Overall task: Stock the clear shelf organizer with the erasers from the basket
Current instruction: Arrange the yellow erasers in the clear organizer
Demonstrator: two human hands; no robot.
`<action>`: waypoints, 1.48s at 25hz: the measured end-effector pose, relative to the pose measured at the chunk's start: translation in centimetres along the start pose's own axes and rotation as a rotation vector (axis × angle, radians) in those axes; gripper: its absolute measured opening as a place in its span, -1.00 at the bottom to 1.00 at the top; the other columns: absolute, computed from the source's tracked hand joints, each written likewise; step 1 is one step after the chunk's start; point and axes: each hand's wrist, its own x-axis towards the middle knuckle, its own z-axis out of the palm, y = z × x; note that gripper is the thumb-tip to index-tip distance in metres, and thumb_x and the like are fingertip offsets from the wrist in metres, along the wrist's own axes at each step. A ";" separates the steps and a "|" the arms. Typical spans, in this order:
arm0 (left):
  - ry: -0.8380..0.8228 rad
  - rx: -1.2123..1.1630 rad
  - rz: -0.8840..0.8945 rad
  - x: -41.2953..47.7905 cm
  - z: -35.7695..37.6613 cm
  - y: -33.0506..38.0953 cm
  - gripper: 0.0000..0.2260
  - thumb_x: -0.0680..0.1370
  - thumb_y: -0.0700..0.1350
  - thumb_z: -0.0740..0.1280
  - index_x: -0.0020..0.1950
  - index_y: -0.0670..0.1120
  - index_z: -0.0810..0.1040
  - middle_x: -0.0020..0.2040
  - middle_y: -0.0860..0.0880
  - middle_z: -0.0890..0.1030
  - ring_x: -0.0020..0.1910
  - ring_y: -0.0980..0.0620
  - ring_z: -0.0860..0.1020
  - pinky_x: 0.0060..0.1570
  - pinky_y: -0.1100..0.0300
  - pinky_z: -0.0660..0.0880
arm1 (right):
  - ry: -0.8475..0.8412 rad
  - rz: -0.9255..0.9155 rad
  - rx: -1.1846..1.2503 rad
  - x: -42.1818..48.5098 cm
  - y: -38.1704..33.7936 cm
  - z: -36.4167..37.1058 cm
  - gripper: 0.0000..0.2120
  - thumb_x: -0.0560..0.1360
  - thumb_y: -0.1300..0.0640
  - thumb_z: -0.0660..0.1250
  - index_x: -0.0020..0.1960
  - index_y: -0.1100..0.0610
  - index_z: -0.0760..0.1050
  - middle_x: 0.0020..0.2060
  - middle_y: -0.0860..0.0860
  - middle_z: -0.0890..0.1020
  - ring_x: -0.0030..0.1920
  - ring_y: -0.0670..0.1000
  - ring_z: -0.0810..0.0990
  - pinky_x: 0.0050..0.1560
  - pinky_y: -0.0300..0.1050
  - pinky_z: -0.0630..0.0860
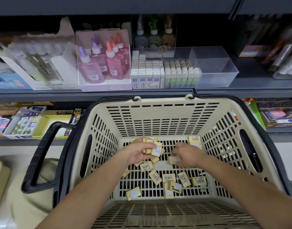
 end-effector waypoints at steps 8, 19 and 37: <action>-0.030 -0.044 0.330 -4.3 2.0 6.9 -0.71 0.41 -0.39 0.39 0.05 -0.14 0.48 -0.10 -0.14 0.64 -0.17 -0.05 0.65 -0.24 0.09 0.62 | 0.042 0.000 1.062 -3.5 -0.7 -10.3 -0.81 0.60 0.17 0.12 -0.05 0.09 0.51 -0.17 0.02 0.64 -0.37 -0.16 0.58 -0.39 -0.32 0.40; -0.082 0.091 0.620 -5.8 9.0 14.4 -0.74 0.44 -0.37 0.38 0.01 -0.10 0.45 -0.08 -0.14 0.60 -0.20 0.00 0.64 -0.26 0.14 0.61 | 0.473 -0.090 0.852 -7.3 4.7 -18.2 -0.94 0.53 0.21 0.28 -0.05 0.09 0.52 -0.31 -0.02 0.58 -0.37 -0.21 0.51 -0.27 -0.34 0.42; -0.006 0.055 0.602 -2.1 11.4 16.7 -0.73 0.43 -0.37 0.39 0.01 -0.09 0.44 -0.04 -0.15 0.59 -0.12 -0.04 0.62 -0.24 0.13 0.62 | 0.390 0.088 0.353 -0.6 11.0 -24.2 -0.72 0.61 0.13 0.09 0.05 0.15 0.57 0.00 0.01 0.60 0.06 0.03 0.54 0.09 -0.11 0.41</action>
